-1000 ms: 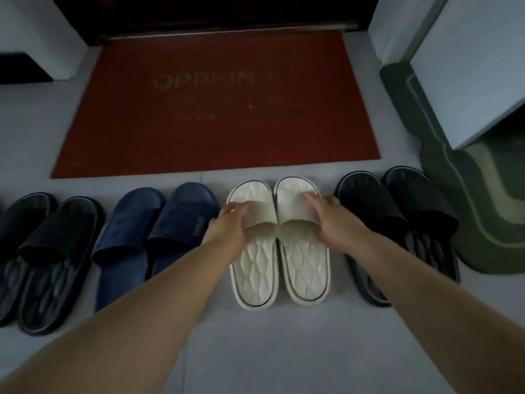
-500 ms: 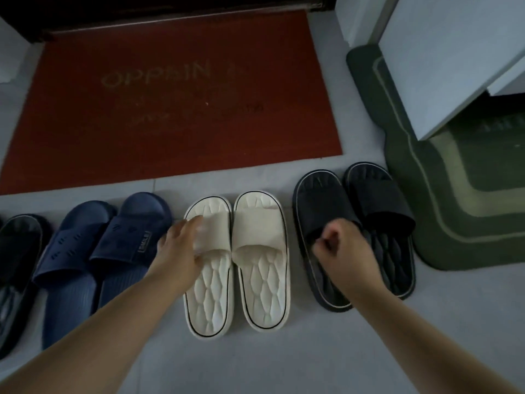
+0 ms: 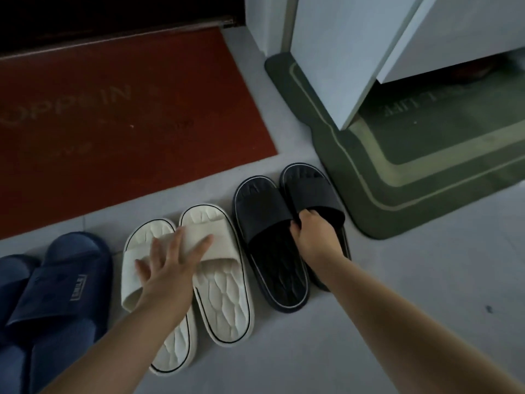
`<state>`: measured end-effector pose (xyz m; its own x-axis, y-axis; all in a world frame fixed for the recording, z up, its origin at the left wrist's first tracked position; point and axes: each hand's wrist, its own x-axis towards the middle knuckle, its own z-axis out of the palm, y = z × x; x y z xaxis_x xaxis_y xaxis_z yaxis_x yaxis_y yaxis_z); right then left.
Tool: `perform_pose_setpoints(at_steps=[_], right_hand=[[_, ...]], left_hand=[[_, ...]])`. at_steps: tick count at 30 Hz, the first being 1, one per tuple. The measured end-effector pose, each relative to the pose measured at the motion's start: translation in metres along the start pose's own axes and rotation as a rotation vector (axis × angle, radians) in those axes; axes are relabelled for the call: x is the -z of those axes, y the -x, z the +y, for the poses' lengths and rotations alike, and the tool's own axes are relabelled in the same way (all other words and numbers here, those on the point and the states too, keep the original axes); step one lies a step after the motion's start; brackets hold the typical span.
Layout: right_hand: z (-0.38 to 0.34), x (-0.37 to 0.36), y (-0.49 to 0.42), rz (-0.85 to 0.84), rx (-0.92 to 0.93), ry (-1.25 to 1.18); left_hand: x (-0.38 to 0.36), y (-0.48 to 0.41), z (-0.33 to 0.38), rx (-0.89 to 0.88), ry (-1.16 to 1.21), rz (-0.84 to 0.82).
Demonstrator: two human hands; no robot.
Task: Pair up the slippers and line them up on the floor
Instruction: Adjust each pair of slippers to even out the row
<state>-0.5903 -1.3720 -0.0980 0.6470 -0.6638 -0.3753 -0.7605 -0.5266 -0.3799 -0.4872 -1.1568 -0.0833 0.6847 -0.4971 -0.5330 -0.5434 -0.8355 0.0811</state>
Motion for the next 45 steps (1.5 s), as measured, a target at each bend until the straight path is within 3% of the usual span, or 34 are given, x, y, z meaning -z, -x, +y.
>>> perform_pose_setpoints(at_steps=[10,14,20,23,27,30,45], right_hand=[[0.005,0.002,-0.008,0.059,-0.034,0.041],[0.006,0.002,-0.008,0.090,-0.034,0.079],[-0.008,0.026,0.006,-0.016,-0.166,0.179],[-0.032,0.041,0.033,0.071,0.023,0.160],[-0.075,0.006,0.055,-0.267,0.268,0.178],[-0.081,-0.033,0.044,-0.325,0.305,0.259],[-0.089,-0.044,0.011,-0.244,0.344,0.143]], left_hand=[[-0.003,0.001,0.000,0.022,-0.012,0.028],[0.001,0.001,-0.003,-0.021,0.037,-0.032],[0.007,-0.001,-0.008,-0.065,0.135,-0.044],[0.008,0.000,-0.031,-0.084,0.279,0.030],[0.006,0.014,-0.070,0.106,0.288,0.127],[0.004,0.020,-0.084,0.236,0.352,0.085],[0.014,0.001,-0.080,0.262,0.408,0.163]])
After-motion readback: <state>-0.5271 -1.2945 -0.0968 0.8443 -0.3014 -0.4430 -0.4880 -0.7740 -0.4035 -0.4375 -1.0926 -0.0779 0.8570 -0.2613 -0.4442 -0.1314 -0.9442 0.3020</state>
